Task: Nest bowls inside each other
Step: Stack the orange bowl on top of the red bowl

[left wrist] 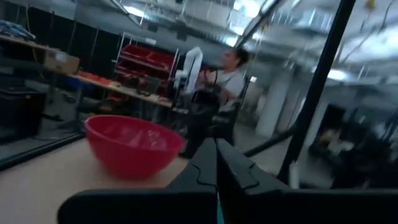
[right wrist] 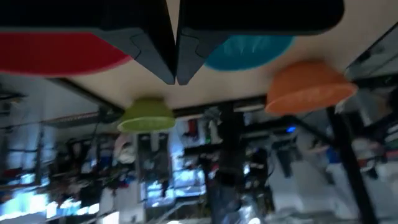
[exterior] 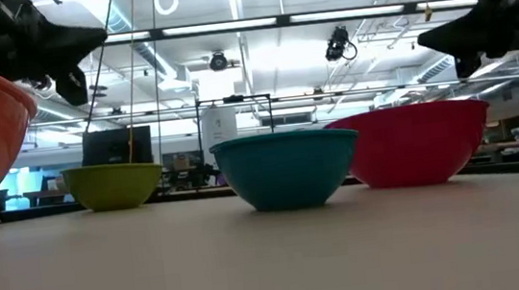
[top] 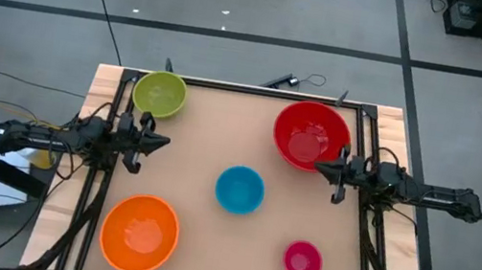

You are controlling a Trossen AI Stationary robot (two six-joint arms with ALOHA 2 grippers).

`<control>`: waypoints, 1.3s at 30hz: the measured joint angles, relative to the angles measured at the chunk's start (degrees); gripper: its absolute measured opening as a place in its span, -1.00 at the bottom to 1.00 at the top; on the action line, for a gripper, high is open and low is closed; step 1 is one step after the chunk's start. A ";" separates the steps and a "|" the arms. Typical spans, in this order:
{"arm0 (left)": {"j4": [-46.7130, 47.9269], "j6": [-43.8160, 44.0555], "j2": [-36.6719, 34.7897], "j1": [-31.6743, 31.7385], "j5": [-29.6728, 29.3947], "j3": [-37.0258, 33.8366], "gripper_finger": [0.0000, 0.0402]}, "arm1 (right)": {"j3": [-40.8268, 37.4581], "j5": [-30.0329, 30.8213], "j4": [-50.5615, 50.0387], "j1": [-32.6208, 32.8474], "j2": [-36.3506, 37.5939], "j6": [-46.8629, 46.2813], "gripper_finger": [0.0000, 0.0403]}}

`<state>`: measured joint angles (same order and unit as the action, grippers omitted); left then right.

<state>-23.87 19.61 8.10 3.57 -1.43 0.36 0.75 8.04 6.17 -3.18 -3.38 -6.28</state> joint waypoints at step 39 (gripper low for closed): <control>14.30 14.98 25.97 7.09 -10.31 17.32 -0.26 | 15.98 13.91 15.82 -0.11 -38.91 -32.22 -0.29</control>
<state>-9.57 34.59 34.07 10.66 -11.74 17.68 16.73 21.95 21.99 -3.29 -42.29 -38.50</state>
